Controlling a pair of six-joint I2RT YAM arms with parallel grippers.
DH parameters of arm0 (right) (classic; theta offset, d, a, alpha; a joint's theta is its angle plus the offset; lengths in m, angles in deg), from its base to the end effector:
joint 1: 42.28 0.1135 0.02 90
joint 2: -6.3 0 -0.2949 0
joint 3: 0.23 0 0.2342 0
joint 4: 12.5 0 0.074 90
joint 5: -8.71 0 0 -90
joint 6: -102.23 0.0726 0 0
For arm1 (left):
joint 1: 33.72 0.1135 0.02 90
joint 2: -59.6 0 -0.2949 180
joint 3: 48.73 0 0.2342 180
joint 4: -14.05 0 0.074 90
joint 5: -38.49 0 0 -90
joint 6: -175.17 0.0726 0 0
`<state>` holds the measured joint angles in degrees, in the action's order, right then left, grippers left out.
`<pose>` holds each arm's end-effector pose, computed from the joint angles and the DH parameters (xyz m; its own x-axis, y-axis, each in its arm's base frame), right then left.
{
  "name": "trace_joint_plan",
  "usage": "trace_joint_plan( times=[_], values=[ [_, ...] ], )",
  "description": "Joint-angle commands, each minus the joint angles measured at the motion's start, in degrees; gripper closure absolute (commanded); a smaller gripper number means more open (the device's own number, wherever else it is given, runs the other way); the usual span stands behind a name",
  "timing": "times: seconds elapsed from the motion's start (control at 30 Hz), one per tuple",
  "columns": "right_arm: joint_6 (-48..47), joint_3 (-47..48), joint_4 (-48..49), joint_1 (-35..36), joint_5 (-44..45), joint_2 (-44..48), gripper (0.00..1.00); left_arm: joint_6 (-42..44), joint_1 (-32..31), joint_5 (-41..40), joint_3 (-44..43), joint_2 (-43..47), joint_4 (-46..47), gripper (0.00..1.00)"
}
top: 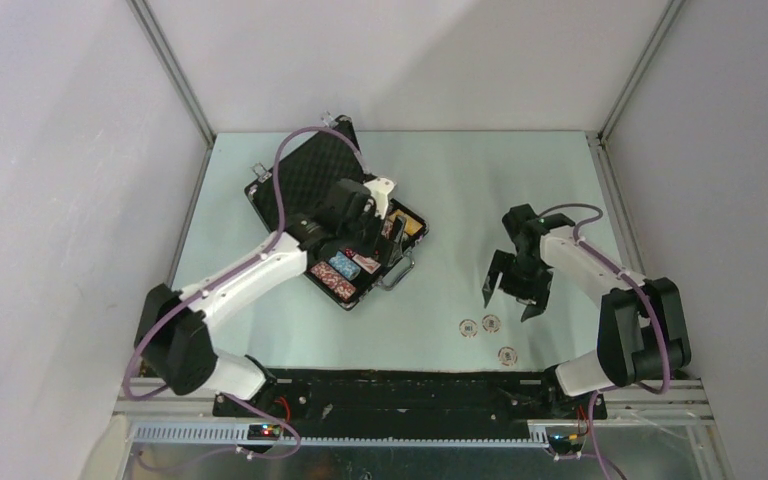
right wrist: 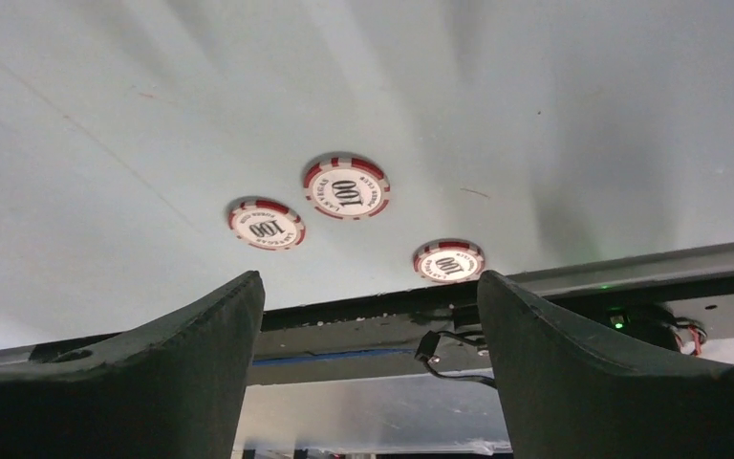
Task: Pack up texas hold em set
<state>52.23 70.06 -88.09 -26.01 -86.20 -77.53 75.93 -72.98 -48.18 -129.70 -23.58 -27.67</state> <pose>0.2077 0.0671 0.2055 -0.9155 0.4000 0.0434 0.4022 0.9125 0.0753 0.2486 -0.2086 0.2957 -0.6369 0.3135 -0.7044 0.5693 0.8073 -0.1554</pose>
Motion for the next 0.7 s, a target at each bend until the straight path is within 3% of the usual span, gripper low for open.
trace_joint_plan(
  times=[0.0, 0.3, 0.67],
  values=[
    [-1.6, -3.39, 5.37, -0.4, -1.79, 0.21, 0.17, -1.1, -0.23, 2.72, 2.98, 5.96, 4.79, 0.03],
    [-3.25, -11.92, 6.11, 2.26, -3.12, 2.53, 0.24, 2.35, -0.22, 4.39, 7.61, 12.64, 3.38, 0.03],
    [4.68, -14.75, 1.76, 8.53, 7.29, 5.57, 0.2, 2.27, -0.21, 4.85, 9.49, 14.88, 4.05, 0.03]
  ],
)
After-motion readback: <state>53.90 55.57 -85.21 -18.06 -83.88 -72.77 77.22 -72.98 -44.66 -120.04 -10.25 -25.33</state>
